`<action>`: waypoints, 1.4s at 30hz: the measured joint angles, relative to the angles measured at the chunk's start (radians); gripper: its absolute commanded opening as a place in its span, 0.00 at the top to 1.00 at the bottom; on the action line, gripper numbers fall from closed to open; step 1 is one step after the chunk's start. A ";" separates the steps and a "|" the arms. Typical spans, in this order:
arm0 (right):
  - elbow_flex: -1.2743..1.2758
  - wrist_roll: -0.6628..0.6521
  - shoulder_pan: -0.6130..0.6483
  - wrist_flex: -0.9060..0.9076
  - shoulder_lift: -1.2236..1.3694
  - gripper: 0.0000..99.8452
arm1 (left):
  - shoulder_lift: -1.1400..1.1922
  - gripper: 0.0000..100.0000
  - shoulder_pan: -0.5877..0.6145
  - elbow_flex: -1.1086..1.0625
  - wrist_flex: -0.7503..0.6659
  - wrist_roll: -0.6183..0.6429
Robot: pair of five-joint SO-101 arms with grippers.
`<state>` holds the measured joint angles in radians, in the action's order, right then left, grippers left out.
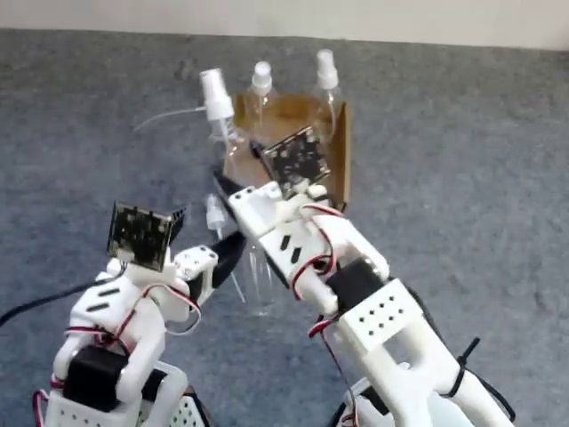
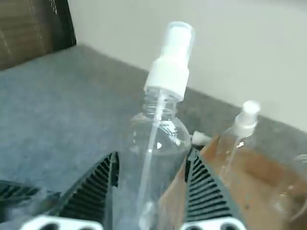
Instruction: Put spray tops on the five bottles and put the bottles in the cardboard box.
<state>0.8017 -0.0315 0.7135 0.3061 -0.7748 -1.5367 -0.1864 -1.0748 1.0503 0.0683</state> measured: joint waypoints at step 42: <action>-0.195 -0.002 -0.210 -0.262 0.476 1.00 | -0.020 0.92 0.598 -0.427 -0.275 -0.106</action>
<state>0.6068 -0.0330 0.5033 0.0437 -0.2992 -1.5566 0.4120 -1.5014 0.7756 -0.0376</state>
